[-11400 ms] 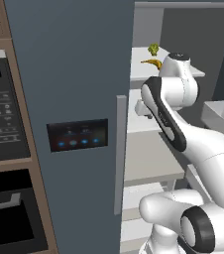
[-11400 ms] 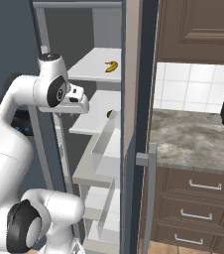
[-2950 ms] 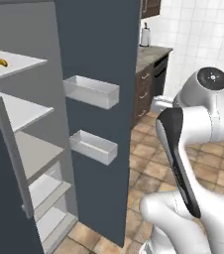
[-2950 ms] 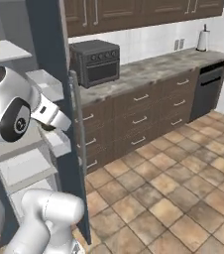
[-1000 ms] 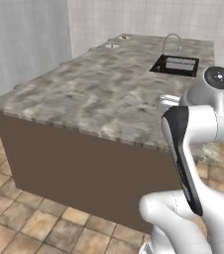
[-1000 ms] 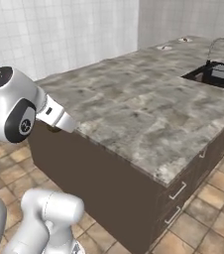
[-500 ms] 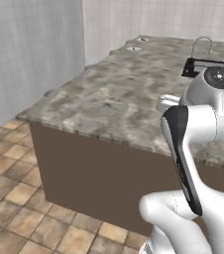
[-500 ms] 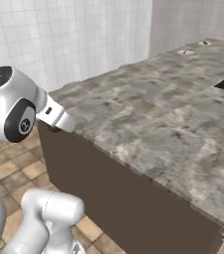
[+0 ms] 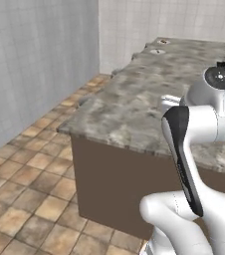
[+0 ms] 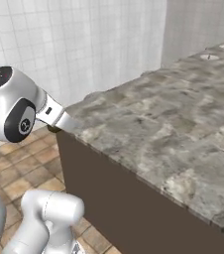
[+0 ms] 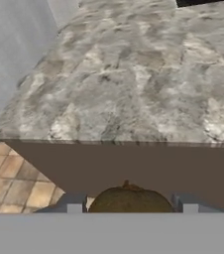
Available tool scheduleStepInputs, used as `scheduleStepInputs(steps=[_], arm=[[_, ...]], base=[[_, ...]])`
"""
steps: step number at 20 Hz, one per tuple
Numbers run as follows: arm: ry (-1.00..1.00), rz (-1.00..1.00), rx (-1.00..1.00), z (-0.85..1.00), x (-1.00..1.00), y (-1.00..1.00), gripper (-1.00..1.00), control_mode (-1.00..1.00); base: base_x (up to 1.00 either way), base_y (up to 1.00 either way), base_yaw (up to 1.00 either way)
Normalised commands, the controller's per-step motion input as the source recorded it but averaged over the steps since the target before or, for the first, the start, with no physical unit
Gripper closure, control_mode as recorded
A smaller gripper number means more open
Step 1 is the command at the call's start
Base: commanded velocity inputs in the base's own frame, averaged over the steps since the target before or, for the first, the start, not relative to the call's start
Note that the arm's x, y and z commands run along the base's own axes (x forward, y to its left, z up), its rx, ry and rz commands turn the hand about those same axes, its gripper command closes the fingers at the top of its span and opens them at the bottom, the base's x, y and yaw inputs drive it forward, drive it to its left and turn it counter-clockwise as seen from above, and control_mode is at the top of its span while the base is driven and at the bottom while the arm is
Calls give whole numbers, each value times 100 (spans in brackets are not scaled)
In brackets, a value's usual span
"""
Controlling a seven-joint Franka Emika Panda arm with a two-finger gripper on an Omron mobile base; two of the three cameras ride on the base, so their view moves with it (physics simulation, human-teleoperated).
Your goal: Pick up the kiwi and banana from the fridge and place one fruit on each plate on the dining counter.
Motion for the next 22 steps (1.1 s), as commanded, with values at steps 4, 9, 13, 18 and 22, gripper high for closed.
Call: scheduleStepInputs(steps=[4, 9, 13, 18, 22], arm=[[0, 0, 0, 0, 0, 0, 100, 100], [0, 0, 0, 0, 0, 0, 100, 100], [0, 0, 0, 0, 0, 0, 100, 100], [0, 0, 0, 0, 0, 0, 100, 100], [0, 0, 0, 0, 0, 0, 100, 100]], base=[[100, 100, 0], [98, 100, 0], [96, 100, -2], [94, 100, -5], [87, 100, -24]])
